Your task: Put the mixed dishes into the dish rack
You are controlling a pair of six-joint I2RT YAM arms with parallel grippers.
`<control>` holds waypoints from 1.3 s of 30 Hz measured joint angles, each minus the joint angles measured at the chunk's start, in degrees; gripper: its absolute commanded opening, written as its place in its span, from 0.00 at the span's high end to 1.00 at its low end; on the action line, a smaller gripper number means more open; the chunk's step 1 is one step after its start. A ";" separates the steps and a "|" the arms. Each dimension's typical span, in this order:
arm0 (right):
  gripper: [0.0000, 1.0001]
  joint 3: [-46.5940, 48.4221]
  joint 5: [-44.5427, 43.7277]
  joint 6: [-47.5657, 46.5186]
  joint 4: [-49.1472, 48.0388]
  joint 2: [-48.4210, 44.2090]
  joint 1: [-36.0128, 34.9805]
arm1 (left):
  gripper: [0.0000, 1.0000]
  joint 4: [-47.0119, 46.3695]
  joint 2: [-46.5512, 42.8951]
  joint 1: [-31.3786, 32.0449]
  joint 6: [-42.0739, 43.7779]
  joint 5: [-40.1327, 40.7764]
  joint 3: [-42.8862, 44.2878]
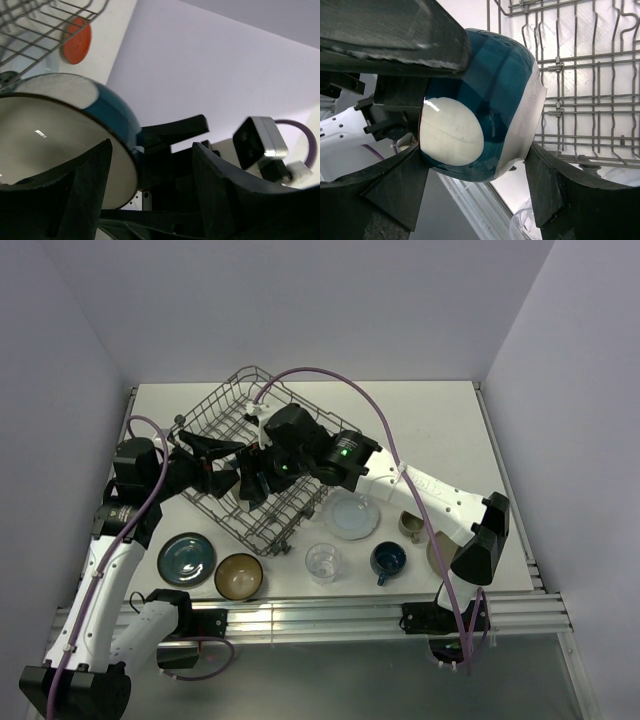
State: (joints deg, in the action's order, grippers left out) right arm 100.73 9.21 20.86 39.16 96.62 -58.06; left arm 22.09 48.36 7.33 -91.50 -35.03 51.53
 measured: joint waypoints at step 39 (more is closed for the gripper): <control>1.00 8.83 -44.11 -15.06 5.07 27.96 15.15 | 0.20 36.48 2.38 0.00 22.49 14.91 5.60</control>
State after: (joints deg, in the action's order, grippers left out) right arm 109.56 -34.89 5.80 44.23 124.57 -42.92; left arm 58.57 50.74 7.33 -69.01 -20.12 57.12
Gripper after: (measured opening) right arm 0.773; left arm 0.806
